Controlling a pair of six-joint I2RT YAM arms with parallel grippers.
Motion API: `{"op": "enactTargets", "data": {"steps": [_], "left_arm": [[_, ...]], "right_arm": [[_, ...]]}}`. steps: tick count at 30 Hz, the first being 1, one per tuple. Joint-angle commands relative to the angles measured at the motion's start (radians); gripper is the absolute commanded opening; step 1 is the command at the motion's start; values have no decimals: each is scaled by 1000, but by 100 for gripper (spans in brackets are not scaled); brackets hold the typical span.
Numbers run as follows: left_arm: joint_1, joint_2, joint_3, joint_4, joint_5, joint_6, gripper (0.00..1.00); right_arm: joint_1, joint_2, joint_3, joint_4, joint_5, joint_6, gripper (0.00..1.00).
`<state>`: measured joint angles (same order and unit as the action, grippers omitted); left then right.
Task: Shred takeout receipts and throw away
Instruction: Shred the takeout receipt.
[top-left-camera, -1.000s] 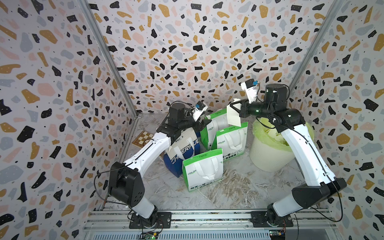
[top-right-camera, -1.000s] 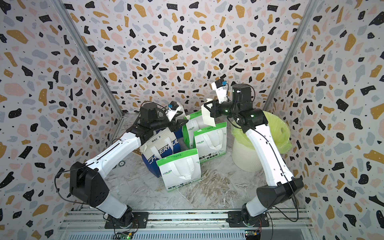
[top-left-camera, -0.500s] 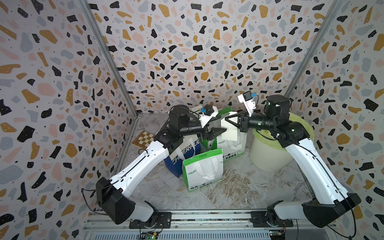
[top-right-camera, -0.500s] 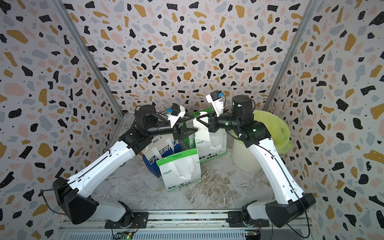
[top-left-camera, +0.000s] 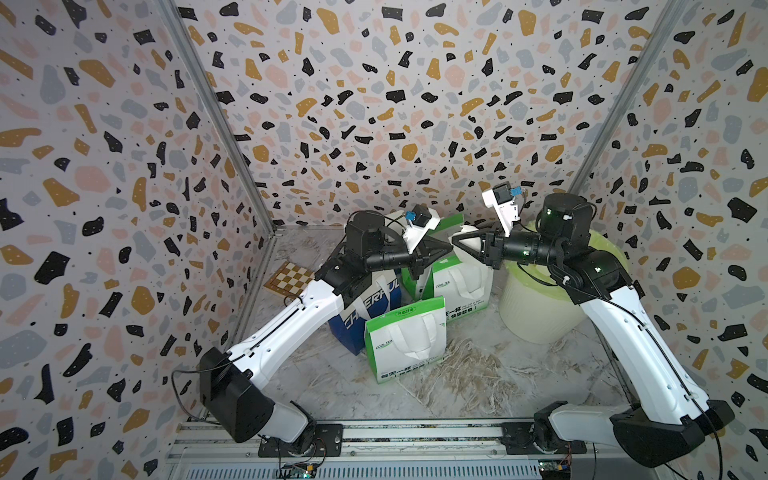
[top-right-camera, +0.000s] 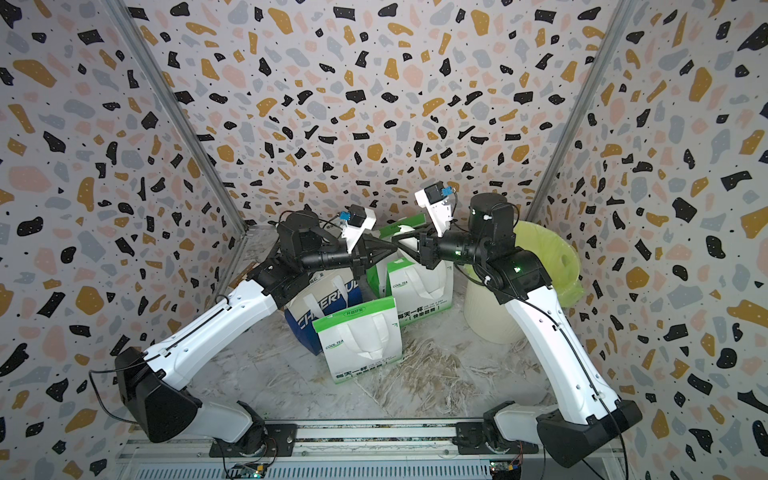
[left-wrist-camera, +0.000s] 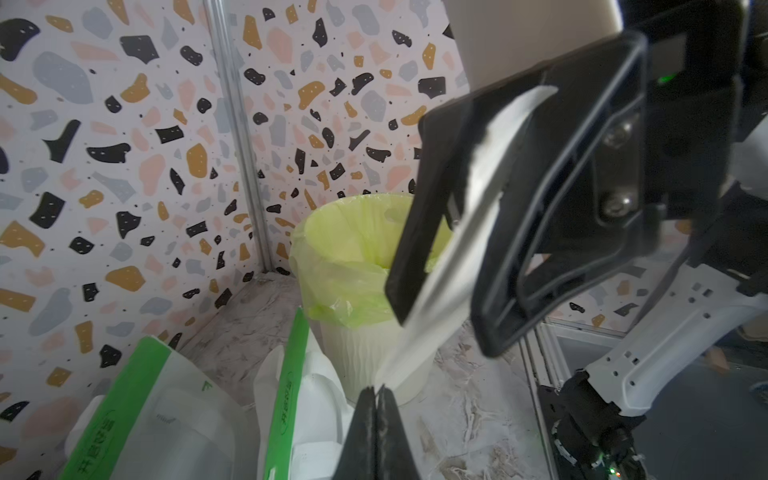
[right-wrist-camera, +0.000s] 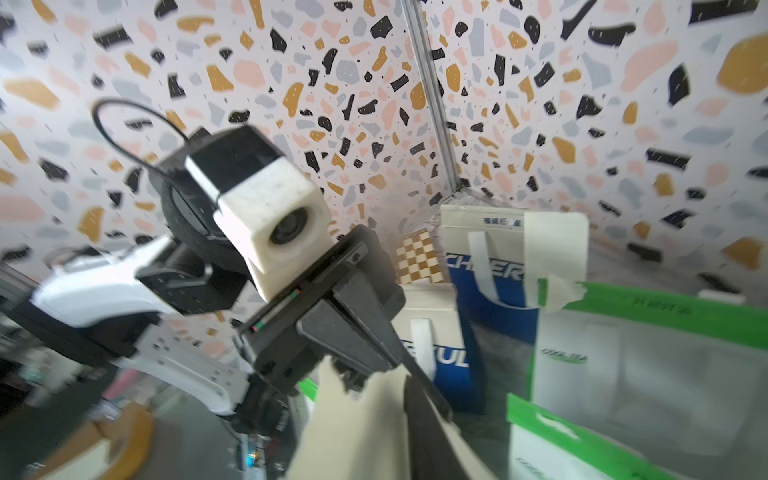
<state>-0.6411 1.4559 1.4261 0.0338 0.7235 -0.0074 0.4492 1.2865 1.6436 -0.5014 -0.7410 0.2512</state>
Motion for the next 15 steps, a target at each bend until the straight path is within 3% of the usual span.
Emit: {"op": "enactTargets", "data": {"steps": [1,3,6,7,11,12,13,15], "left_arm": [[-5,-12,17,75,9,-21,0],[-5,-22,6,78,3,-13,0],[-4,-30,-14,100,-2,-11,0],[-5,-30,-18,109,1,-17,0],[-5,-33,-23,122,7,-28,0],[-5,-35,-27,122,-4,-28,5],[-5,-40,-32,124,-20,-28,29],[-5,-41,-45,138,-15,-33,54]], "right_arm": [[4,-29,9,-10,20,-15,44],[-2,-37,13,-26,35,-31,45],[-16,-42,10,-22,16,-32,6],[-19,-41,7,-20,13,-30,0],[-23,-36,-3,-15,6,-26,0],[-23,-39,-3,-12,9,-23,0],[-24,-42,-4,-6,9,-17,0],[-27,-49,-7,4,6,-12,0]]}}
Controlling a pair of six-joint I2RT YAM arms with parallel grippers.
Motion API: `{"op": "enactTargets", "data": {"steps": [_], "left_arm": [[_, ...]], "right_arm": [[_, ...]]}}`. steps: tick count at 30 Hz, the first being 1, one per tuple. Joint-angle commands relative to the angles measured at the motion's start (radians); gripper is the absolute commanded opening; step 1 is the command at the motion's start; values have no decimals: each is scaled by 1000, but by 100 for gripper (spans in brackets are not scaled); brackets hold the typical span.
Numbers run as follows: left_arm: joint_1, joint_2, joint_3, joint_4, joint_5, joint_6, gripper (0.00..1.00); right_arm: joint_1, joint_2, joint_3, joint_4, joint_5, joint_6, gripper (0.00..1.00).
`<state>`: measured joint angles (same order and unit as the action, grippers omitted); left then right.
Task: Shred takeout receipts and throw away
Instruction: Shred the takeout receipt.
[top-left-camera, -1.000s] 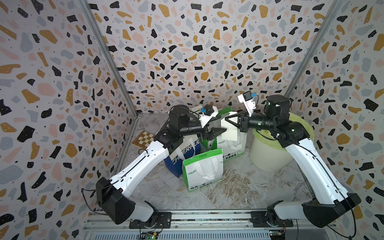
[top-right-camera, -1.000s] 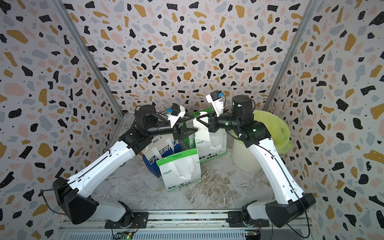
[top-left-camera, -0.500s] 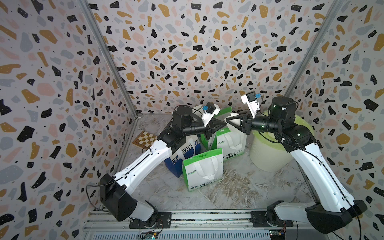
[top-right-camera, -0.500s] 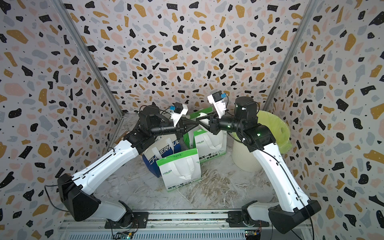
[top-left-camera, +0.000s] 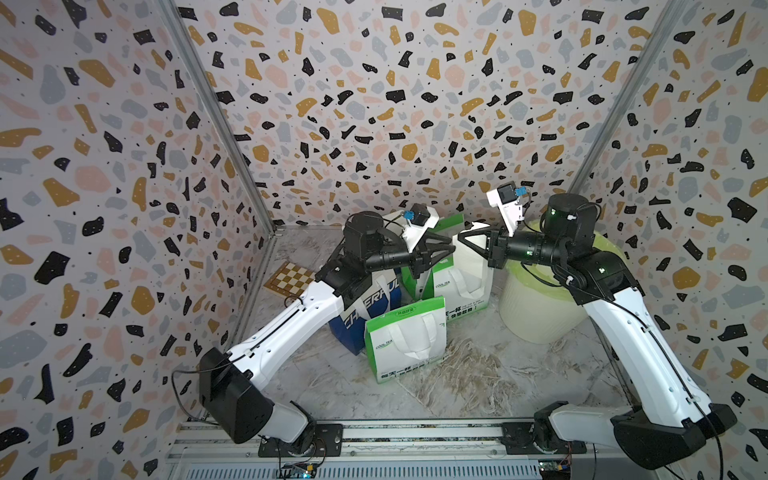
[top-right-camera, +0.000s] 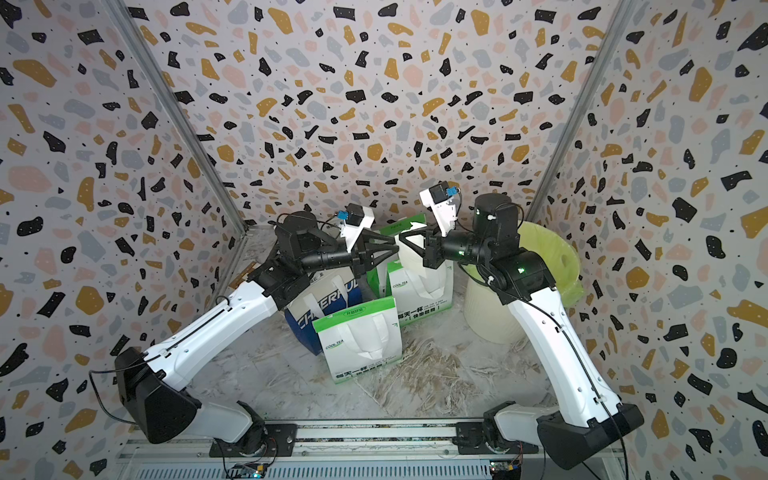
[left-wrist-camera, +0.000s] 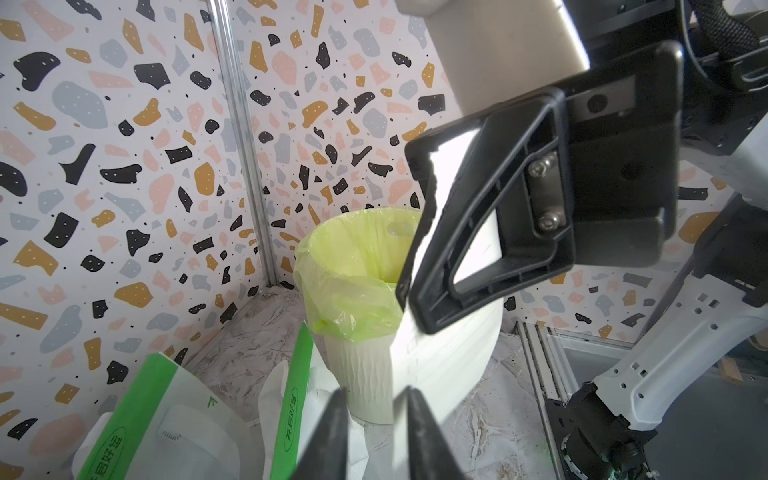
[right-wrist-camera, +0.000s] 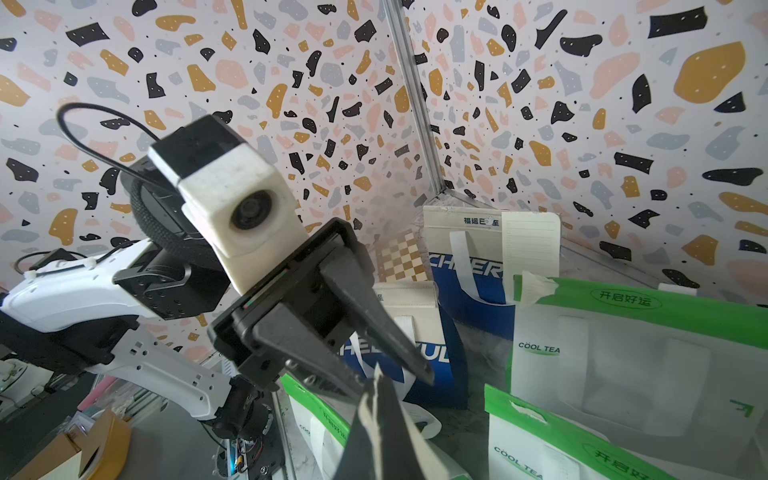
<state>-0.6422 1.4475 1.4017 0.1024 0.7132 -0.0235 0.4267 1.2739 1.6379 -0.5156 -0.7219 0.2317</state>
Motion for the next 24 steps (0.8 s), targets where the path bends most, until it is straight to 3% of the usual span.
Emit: {"op": "enactTargets", "data": {"steps": [1,5,11,15,17,20,21,24], "left_arm": [[-4,-32,-24,82,16,-25,61],[-5,-18,-39,172,112,-95,71],[-17,4,-22,198,176,-118,67],[-38,33,16,145,199,-95,50],[-46,44,22,129,199,-89,36],[-47,50,18,125,180,-90,4],[-45,46,11,125,164,-89,0],[-46,24,-7,133,124,-71,0]], "right_arm": [[-7,-36,-4,24,-15,11,0],[-7,-32,-8,32,-34,22,0],[-6,-38,-15,60,-54,42,0],[-7,-36,-23,66,-57,48,0],[-7,-36,-29,68,-53,52,0],[-6,-41,-30,63,-36,50,2],[-7,-43,-29,59,-30,45,10],[-9,-46,-9,23,0,16,41]]}}
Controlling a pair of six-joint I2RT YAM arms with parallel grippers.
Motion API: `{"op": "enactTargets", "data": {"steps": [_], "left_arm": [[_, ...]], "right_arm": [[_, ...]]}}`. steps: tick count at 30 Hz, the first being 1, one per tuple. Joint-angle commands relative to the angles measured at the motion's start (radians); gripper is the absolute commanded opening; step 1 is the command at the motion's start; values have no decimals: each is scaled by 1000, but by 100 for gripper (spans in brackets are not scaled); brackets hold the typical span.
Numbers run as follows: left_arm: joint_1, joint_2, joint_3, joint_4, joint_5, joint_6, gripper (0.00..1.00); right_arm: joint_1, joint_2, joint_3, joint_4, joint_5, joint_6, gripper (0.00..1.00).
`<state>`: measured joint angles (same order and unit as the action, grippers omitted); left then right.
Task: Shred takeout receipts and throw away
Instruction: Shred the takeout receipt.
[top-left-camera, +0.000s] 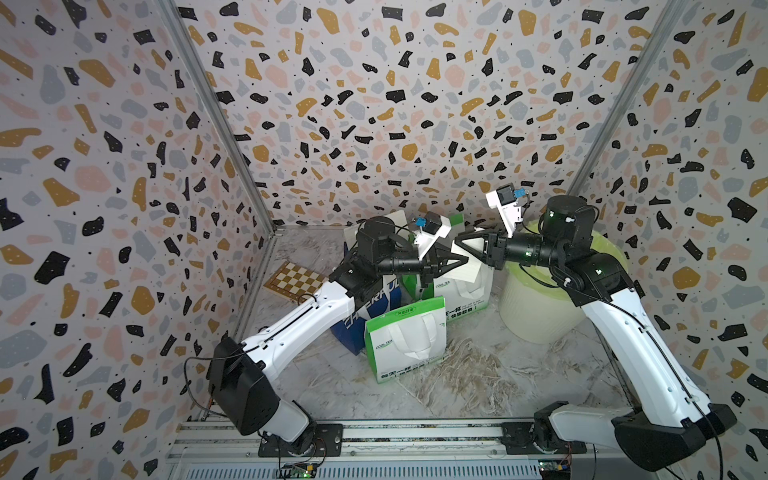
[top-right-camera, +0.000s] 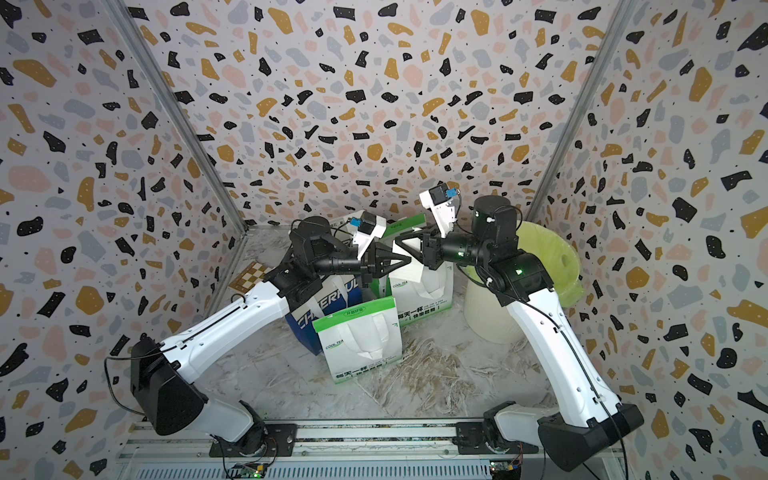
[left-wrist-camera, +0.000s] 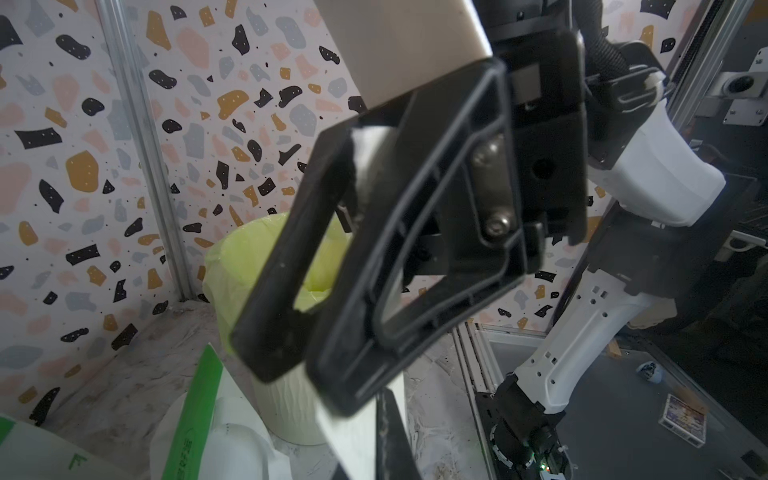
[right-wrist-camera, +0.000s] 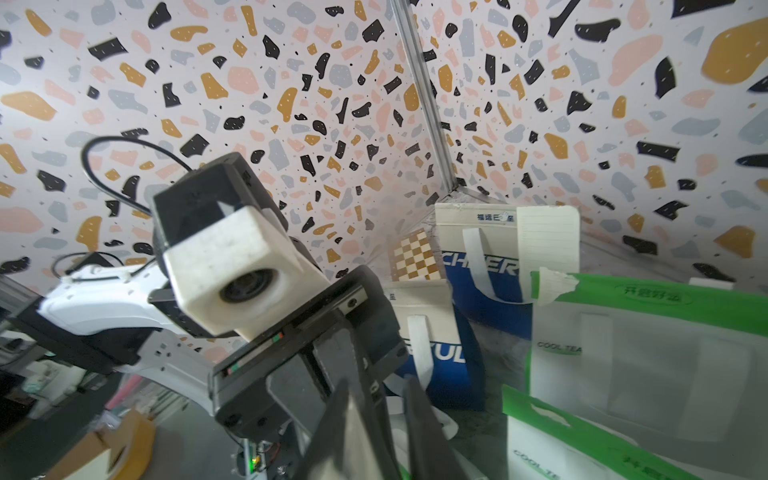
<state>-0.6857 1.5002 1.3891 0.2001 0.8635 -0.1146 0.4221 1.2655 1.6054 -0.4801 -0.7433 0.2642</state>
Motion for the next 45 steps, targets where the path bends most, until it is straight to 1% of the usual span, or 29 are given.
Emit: {"op": "enactTargets", "data": {"steps": [1,3,5,9,13,16,17,19,21,22,23,25,26,27,29,33,39,43,45], "left_arm": [[-3,-36,-1,34,-35,29,0],[-2,-50,-9,14,-40,56,0],[-3,-57,-15,-7,-44,71,0],[-3,-65,-30,-11,-38,75,0],[-2,-56,-23,-15,-22,66,0],[-3,-49,-17,-25,-15,67,0],[-3,-48,-16,-28,-14,68,0],[-3,-46,-15,-34,-14,70,0],[-3,-47,-14,-39,-16,69,0],[-2,-47,-13,-41,-17,70,0],[-3,-49,-11,-44,-21,72,1],[-3,-53,-6,-53,-34,79,25],[-3,-57,-6,-60,-48,87,39],[-3,-64,-8,-57,-61,93,47],[-3,-77,-18,-37,-82,100,50],[-3,-96,-36,52,-95,59,51],[-3,-98,-72,267,-97,-92,47],[-2,-80,-67,317,-79,-147,42],[-3,-75,-60,323,-75,-158,37]], "right_arm": [[-11,-37,35,-34,35,-34,49],[-32,-40,54,-63,48,-60,56],[-66,-47,56,-66,20,-62,58],[-89,-57,56,-67,-32,-66,56],[-89,-62,45,-51,-80,-65,49],[-89,-61,41,-31,-121,-57,41],[-90,-59,41,-26,-134,-53,36],[-89,-55,43,-27,-152,-55,21],[-89,-50,42,-36,-156,-60,8],[-89,-50,42,-41,-152,-62,3],[-89,-50,41,-46,-147,-67,0],[-90,-56,35,-51,-127,-67,0],[-89,-60,31,-50,-114,-68,0],[-89,-66,27,-49,-110,-71,0],[-89,-74,21,-51,-104,-79,0],[-90,-81,5,-50,-105,-82,0],[-89,-95,-12,-12,-113,-63,0],[-89,-97,-11,-4,-120,-56,0],[-89,-99,-15,3,-117,-53,0]]}}
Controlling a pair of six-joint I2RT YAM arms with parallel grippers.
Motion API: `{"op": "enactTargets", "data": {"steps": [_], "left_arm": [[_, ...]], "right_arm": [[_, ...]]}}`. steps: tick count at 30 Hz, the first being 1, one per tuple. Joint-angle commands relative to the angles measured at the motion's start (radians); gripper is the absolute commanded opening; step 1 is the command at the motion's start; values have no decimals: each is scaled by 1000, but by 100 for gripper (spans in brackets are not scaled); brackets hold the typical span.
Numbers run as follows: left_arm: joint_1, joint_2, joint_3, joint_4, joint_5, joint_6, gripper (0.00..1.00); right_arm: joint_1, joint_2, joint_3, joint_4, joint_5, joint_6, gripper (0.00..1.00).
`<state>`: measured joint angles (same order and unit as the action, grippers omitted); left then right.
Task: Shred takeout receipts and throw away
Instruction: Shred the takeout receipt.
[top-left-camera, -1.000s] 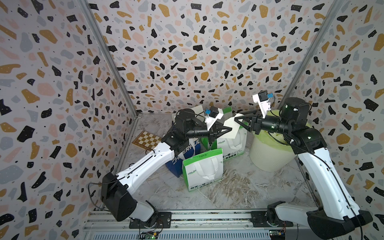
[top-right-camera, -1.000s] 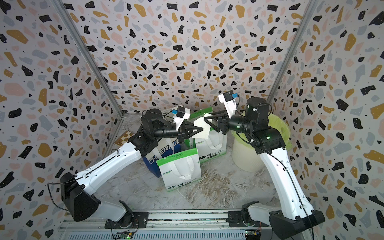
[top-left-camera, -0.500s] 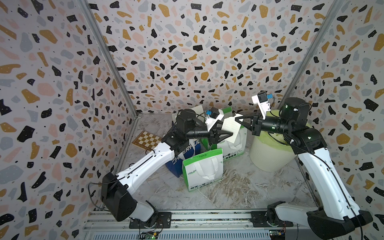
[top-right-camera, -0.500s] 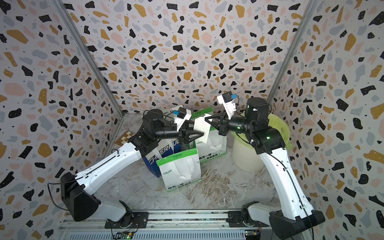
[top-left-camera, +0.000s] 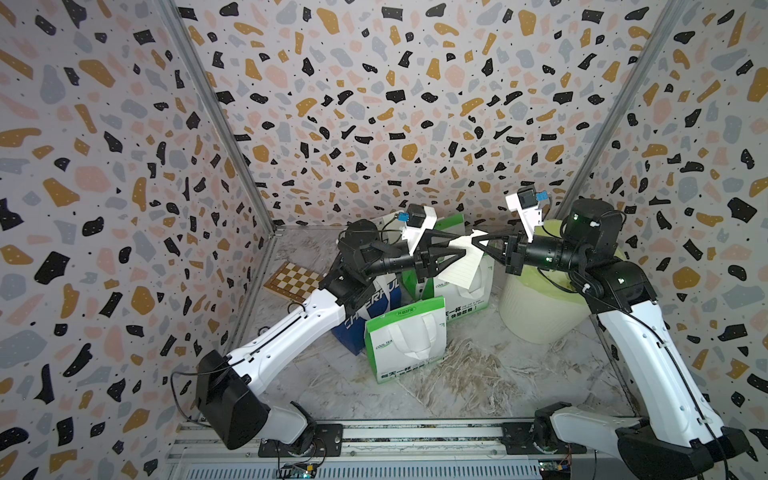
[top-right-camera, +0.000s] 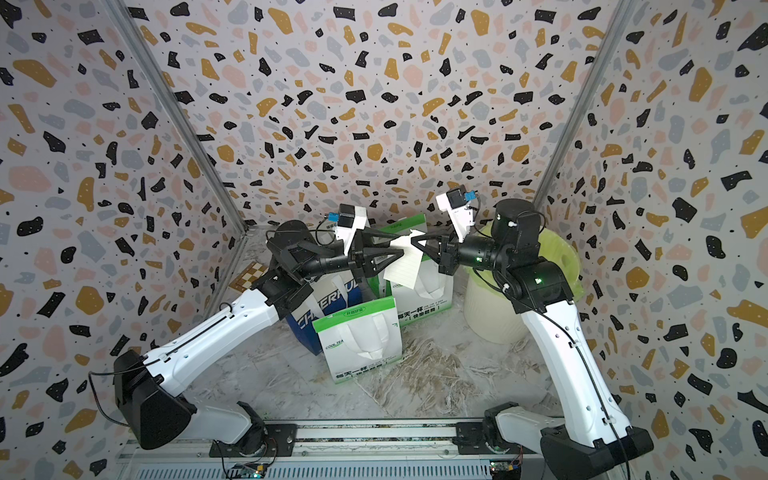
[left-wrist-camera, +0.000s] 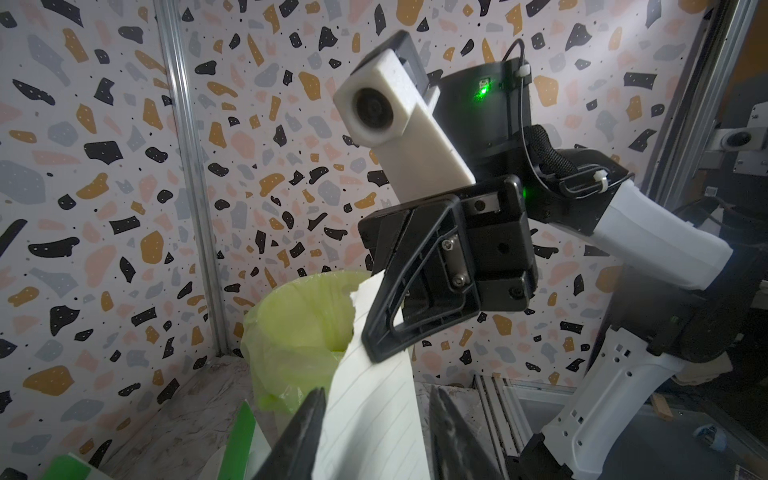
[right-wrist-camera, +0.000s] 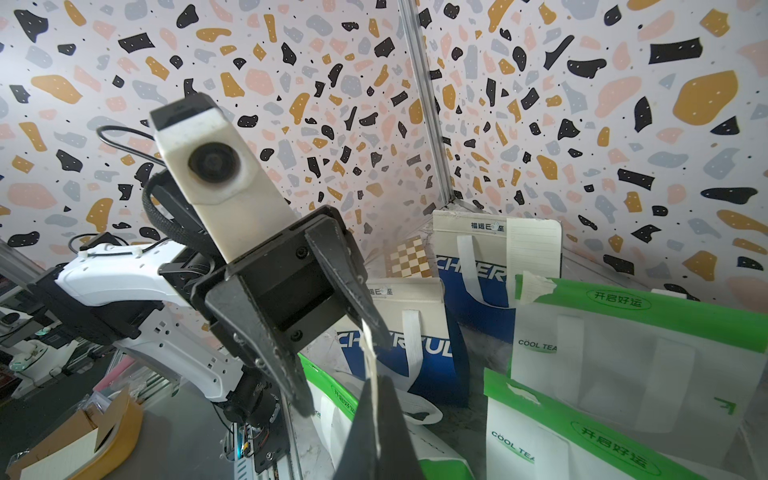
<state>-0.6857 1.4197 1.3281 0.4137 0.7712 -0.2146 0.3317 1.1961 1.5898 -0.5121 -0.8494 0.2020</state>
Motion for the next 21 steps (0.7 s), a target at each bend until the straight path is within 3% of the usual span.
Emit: {"op": "enactTargets", "data": {"steps": [1,14,19,21], "left_arm": [[-3,7,3,109,20,-60,35],[-3,16,13,86,27,-63,9],[-2,14,11,95,12,-66,5],[-3,12,12,103,4,-72,12]], "right_arm": [[1,-31,-1,37,-10,11,0],[1,-40,-7,64,1,29,0],[2,-38,-11,61,-9,27,0],[4,-39,-13,58,-10,24,0]]}}
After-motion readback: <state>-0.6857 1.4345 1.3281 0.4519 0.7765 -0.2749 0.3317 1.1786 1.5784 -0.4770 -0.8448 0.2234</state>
